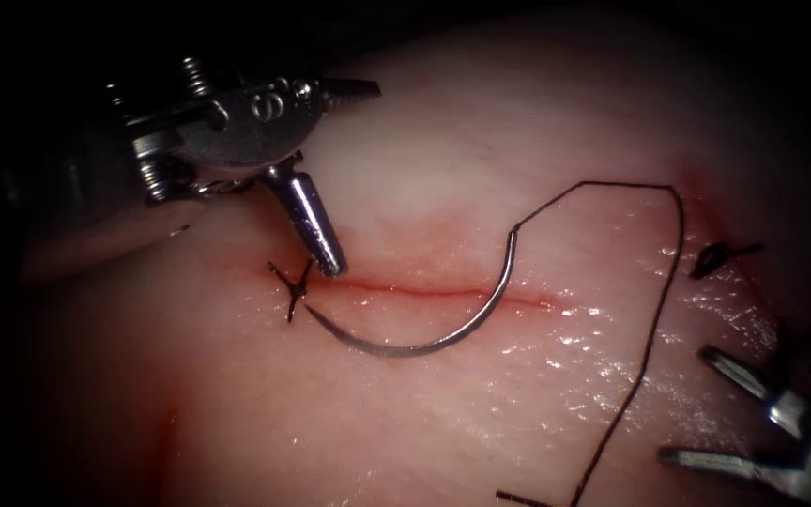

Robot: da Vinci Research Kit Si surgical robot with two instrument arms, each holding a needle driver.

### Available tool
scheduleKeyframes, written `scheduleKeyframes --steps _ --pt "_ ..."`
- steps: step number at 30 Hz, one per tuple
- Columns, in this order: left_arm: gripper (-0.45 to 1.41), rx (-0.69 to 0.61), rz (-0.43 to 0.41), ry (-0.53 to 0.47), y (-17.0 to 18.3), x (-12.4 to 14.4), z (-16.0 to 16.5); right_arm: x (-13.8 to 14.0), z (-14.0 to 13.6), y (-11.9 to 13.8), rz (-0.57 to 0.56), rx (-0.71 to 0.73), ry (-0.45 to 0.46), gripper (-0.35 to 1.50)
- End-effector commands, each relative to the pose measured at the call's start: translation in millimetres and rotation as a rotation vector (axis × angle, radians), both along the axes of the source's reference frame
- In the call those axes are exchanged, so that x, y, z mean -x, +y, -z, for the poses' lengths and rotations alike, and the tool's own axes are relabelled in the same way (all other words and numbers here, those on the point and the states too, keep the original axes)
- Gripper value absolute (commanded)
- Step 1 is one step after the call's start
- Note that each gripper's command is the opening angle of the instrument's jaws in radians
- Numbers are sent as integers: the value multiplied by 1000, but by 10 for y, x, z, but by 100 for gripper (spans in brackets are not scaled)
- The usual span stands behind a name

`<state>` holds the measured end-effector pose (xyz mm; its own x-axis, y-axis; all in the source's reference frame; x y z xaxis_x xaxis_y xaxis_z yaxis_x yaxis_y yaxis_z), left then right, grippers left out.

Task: Wound Closure
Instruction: Grab the needle near the tip with the left gripper, then pass the needle to the right gripper.

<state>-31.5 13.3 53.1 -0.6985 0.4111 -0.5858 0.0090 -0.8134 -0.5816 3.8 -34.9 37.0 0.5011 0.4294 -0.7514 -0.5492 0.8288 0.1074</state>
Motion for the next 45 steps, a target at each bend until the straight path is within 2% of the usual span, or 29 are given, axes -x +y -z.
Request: scheduleKeyframes --steps 1,3,6,9,11,16,21,23,28,31,33,38,40,43,45 --pt "101 9 -6 0 4 0 2 2 4 11 -5 -4 -11 103" --pt "93 18 -17 5 -14 -9 6 11 14 16 -11 -17 -25 103" --pt "69 31 -23 15 -35 -14 8 21 34 26 -44 -19 -26 96" --pt "64 34 -27 11 -48 -12 6 20 58 39 -112 -7 -18 100" --pt "63 42 -24 7 -56 -10 2 13 73 45 -210 -41 19 103" --pt "61 61 -13 8 -65 -4 -12 -16 104 55 -292 -115 76 105" --pt "51 63 2 21 -66 2 -30 -55 120 53 -372 -186 121 103" --pt "41 70 4 25 -68 6 -38 -71 124 52 -416 -220 141 103" --pt "22 47 17 21 -70 11 -54 -100 123 55 -486 -281 185 105" --pt "-11 15 27 13 -70 11 -59 -112 118 57 -534 -321 212 105" --pt "-45 5 34 17 -69 11 -58 -120 111 58 -591 -372 246 101" --pt "-45 13 70 -11 -73 9 -45 -142 87 54 -661 -464 283 106" --pt "-45 29 93 -9 -76 7 -38 -150 75 52 -683 -500 280 115" --pt "-45 72 149 19 -81 2 -27 -157 61 54 -716 -553 279 125" --pt "-45 102 203 36 -83 -1 -20 -161 54 57 -734 -571 281 120"
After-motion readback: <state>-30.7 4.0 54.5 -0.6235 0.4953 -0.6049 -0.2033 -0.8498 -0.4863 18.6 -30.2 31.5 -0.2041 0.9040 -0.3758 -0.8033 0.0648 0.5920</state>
